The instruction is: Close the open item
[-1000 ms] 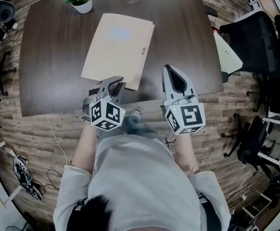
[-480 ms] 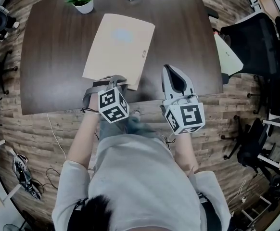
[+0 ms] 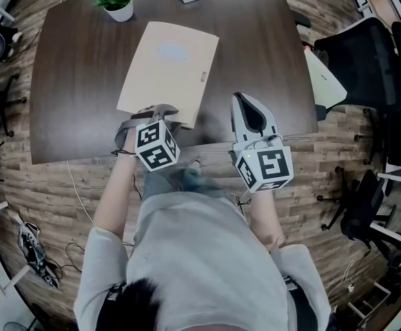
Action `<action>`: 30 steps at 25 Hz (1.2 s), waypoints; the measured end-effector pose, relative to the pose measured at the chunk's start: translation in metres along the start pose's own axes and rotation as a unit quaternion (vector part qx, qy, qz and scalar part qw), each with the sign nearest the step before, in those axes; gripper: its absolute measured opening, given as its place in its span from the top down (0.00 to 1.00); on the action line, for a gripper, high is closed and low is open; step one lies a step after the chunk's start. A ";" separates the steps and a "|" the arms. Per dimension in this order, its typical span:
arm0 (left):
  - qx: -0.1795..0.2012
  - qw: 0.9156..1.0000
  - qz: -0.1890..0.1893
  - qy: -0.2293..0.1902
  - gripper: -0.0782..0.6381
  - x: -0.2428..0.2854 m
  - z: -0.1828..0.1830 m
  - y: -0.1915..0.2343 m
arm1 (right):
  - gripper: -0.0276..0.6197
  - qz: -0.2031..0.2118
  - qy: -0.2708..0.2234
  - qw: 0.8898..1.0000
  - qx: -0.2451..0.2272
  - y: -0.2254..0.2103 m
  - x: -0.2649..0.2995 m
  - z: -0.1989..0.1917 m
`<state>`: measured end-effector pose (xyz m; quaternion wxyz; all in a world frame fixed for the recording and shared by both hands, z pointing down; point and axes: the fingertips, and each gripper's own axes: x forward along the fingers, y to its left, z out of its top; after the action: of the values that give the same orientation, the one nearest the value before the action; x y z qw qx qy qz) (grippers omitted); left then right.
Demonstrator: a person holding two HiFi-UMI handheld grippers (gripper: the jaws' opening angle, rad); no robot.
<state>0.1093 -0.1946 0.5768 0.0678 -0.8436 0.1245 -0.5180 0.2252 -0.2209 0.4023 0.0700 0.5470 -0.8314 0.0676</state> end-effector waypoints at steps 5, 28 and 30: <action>-0.158 0.980 -0.086 -0.086 0.61 0.000 0.005 -0.007 | 0.94 -0.003 0.001 1.000 -0.005 -0.005 -0.009 -0.003; -0.233 0.970 0.058 -0.040 0.88 0.000 -0.006 0.028 | 0.94 -0.001 -0.012 1.000 -0.005 0.022 -0.017 0.003; -0.249 0.962 0.077 -0.074 0.88 -0.010 -0.006 0.030 | 0.94 -0.008 -0.014 1.000 -0.005 0.025 -0.022 0.005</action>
<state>0.0957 -0.2209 0.5639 -0.0959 -0.8577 0.3090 -0.3996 0.2110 -0.1923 0.3918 0.0617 0.5539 -0.8284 0.0557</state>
